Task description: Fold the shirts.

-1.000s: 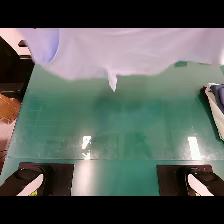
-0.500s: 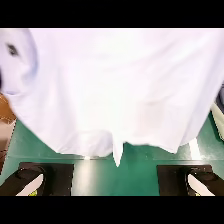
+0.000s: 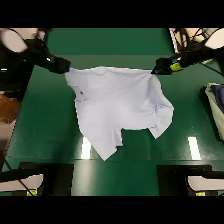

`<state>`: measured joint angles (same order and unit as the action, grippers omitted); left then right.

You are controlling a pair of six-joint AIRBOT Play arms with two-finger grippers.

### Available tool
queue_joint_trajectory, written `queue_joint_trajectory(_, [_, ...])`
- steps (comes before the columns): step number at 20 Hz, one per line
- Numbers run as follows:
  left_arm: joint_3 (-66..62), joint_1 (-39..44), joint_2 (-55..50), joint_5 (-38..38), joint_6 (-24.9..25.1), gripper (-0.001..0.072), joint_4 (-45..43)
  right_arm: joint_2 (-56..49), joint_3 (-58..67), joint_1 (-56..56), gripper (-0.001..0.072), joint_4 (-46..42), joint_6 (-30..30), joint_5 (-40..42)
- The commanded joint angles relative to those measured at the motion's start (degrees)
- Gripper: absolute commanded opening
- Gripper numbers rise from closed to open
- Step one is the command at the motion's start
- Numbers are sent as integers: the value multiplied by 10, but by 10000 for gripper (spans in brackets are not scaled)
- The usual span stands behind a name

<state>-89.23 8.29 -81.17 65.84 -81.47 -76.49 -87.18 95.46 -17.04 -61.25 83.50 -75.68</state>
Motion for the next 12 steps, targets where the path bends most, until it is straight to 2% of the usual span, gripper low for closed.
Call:
queue_joint_trajectory(1, [25, 0, -69, -122, 9, 22, -4, -90, 34, 12, 20, 2, -7, 33])
queue_joint_trajectory(2, [25, -2, -71, -148, 9, 25, -3, -106, 57, 16, 21, 3, -6, 31])
queue_joint_trajectory(3, [25, -5, -70, -163, 9, 235, 3, -122, 81, 19, 49, 3, -6, 26])
queue_joint_trajectory(4, [21, -7, -71, -163, 9, 422, 4, -134, 103, 22, 224, 3, -6, 20])
queue_joint_trajectory(5, [17, -9, -70, -153, 9, 437, 4, -144, 126, 24, 403, 3, -6, 16])
queue_joint_trajectory(9, [-12, -44, -57, -6, -9, 437, 24, -138, 182, 43, 408, 18, -11, -63])
queue_joint_trajectory(11, [15, -64, -39, 52, -10, 436, 48, -97, 137, 53, 406, 63, -31, -90])
queue_joint_trajectory(12, [49, -68, -24, 57, -10, 437, 55, -71, 102, 58, 406, 78, -39, -89])
